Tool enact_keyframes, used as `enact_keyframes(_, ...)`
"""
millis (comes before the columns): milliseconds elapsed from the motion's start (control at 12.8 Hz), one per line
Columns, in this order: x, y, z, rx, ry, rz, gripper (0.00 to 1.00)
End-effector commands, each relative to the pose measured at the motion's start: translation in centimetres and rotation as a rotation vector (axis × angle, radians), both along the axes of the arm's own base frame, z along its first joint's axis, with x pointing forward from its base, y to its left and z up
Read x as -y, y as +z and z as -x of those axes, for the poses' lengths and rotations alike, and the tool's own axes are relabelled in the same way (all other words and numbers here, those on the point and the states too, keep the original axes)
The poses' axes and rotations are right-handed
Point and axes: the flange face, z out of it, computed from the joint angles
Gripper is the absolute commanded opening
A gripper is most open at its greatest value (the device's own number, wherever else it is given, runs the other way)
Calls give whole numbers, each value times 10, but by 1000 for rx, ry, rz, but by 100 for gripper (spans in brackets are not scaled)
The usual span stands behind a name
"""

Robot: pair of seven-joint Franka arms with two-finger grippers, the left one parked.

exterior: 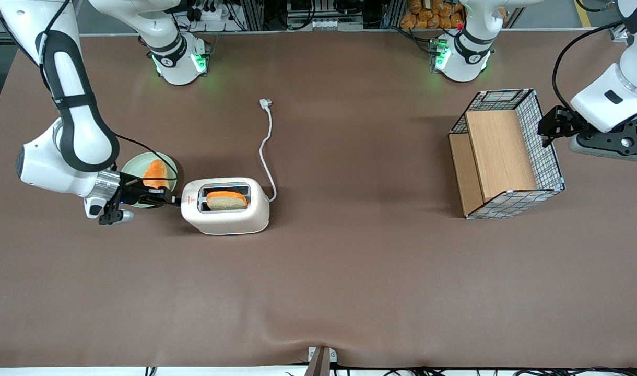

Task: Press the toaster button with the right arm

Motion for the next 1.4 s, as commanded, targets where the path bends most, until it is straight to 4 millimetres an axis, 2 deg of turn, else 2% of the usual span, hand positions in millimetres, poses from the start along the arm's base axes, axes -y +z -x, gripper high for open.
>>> enact_keyframes(0, 2, -26, 11, 7, 0, -34, 0)
enact_keyframes(857, 8, -66, 19, -47, -83, -103, 0)
enact_keyframes(1325, 7, -98, 25, -81, -127, -134, 0)
